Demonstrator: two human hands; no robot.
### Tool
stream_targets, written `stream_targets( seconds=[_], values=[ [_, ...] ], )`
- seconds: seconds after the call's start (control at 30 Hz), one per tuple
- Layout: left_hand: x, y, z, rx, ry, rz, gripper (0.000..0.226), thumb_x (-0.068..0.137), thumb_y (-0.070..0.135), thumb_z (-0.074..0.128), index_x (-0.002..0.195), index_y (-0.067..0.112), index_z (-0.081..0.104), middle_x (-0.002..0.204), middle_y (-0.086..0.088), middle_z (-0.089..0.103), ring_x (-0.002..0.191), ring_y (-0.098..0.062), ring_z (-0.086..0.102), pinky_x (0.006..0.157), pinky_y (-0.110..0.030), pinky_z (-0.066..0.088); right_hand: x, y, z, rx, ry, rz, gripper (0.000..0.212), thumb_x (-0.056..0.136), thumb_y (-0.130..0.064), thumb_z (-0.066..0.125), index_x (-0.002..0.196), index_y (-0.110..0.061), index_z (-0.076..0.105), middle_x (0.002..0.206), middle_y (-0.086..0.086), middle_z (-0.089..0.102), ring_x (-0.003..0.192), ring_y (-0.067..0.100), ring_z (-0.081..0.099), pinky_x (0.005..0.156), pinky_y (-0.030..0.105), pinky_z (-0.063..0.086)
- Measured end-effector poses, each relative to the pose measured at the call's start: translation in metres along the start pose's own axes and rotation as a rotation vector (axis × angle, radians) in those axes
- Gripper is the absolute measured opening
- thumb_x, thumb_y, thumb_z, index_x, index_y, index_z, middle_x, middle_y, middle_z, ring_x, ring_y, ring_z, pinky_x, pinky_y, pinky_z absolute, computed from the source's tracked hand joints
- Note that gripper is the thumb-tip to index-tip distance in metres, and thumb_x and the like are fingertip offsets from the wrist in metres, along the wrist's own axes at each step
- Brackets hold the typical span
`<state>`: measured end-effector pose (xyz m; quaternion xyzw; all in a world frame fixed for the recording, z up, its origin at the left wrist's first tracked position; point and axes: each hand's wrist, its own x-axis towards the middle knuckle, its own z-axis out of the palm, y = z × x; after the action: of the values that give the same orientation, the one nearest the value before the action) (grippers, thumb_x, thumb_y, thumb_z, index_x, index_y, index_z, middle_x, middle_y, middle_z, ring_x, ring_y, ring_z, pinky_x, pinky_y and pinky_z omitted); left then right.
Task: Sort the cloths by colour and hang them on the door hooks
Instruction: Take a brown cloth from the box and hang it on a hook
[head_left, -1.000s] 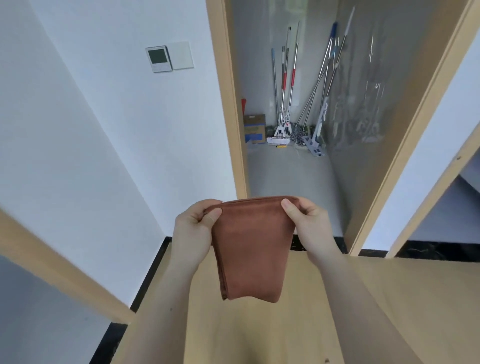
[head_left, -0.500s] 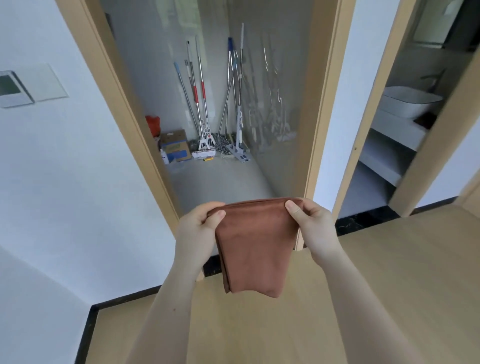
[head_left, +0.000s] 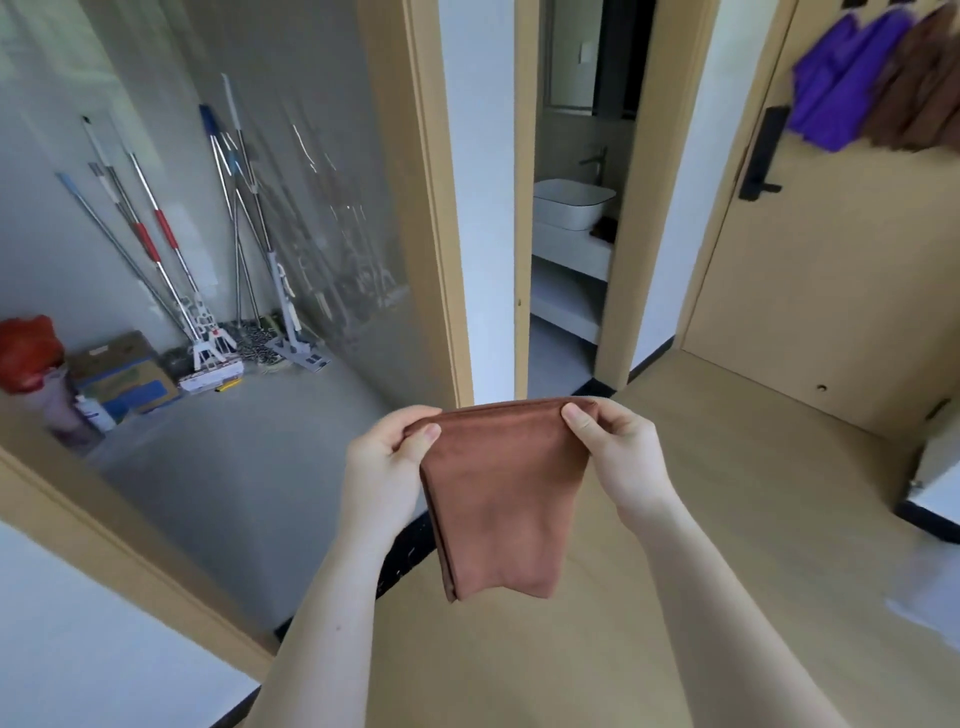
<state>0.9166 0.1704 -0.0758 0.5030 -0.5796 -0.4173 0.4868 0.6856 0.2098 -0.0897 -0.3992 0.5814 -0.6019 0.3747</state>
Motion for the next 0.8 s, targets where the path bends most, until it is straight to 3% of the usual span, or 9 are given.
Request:
stream_targets(
  seconds=[0.1,0.27,0.4,0.47,0.53,0.63,0.73,0.8],
  values=[
    [0.012,0.005,0.032,-0.043,-0.060,-0.002,0.024,0.098,0.004,0.063,0.095,0.025,0.075,0.091,0.007,0.078,0.084,-0.003,0.071,0.072,-0.011,0.050,0.010,0.004,-0.027,-0.007,0.056,0.001,0.013,0.099,-0.020,0.067,0.093,-0.017,0.078,0.086,-0.002,0.074,0.079,0.005,0.062,0.076,0.020,0.049],
    [0.046,0.006,0.095,0.015,-0.142,0.038,0.023,0.097,0.009,0.066,0.099,0.029,0.077,0.099,0.012,0.078,0.101,-0.011,0.072,0.094,-0.032,0.053,0.044,0.008,-0.079,-0.018,0.131,0.002,0.013,0.099,-0.020,0.067,0.094,-0.019,0.079,0.089,-0.010,0.077,0.082,0.000,0.065,0.076,0.015,0.049],
    [0.072,0.021,0.154,0.026,-0.182,0.064,0.027,0.096,0.010,0.067,0.097,0.035,0.076,0.097,0.017,0.077,0.099,-0.004,0.071,0.093,-0.026,0.052,0.083,0.008,-0.125,-0.007,0.176,-0.015,0.016,0.099,-0.020,0.067,0.090,-0.014,0.078,0.087,-0.003,0.071,0.081,0.005,0.061,0.077,0.020,0.049],
    [0.087,0.028,0.183,0.027,-0.198,0.071,0.024,0.096,0.010,0.067,0.100,0.031,0.078,0.101,0.016,0.077,0.102,-0.005,0.070,0.096,-0.027,0.052,0.105,0.008,-0.149,0.003,0.195,-0.025,0.018,0.098,-0.021,0.067,0.089,-0.008,0.076,0.084,-0.003,0.068,0.078,0.005,0.059,0.074,0.018,0.048],
    [0.100,0.035,0.212,0.032,-0.221,0.066,0.021,0.096,0.011,0.067,0.105,0.026,0.078,0.103,0.013,0.077,0.104,-0.007,0.070,0.097,-0.031,0.052,0.126,0.009,-0.172,0.008,0.207,-0.039,0.026,0.098,-0.024,0.068,0.092,0.002,0.071,0.082,-0.001,0.062,0.078,0.008,0.054,0.076,0.026,0.044],
    [0.114,0.046,0.253,0.024,-0.230,0.053,0.022,0.096,0.012,0.067,0.103,0.030,0.078,0.100,0.016,0.077,0.100,-0.004,0.070,0.095,-0.028,0.053,0.152,0.008,-0.206,0.018,0.220,-0.043,0.029,0.098,-0.025,0.068,0.092,0.003,0.069,0.082,0.000,0.060,0.080,0.010,0.051,0.078,0.032,0.040],
    [0.125,0.055,0.291,-0.004,-0.225,0.035,0.026,0.096,0.012,0.068,0.097,0.036,0.076,0.094,0.014,0.077,0.091,-0.008,0.071,0.079,-0.019,0.057,0.174,0.005,-0.235,0.023,0.234,-0.031,0.022,0.098,-0.023,0.068,0.088,-0.005,0.074,0.084,-0.001,0.066,0.081,0.009,0.056,0.079,0.030,0.044],
    [0.132,0.060,0.314,-0.016,-0.229,0.033,0.027,0.096,0.012,0.068,0.096,0.037,0.076,0.094,0.015,0.077,0.091,-0.007,0.071,0.081,-0.020,0.057,0.186,0.002,-0.253,0.034,0.247,-0.024,0.018,0.098,-0.023,0.068,0.088,-0.010,0.076,0.086,-0.001,0.070,0.082,0.008,0.059,0.080,0.028,0.046]
  ],
)
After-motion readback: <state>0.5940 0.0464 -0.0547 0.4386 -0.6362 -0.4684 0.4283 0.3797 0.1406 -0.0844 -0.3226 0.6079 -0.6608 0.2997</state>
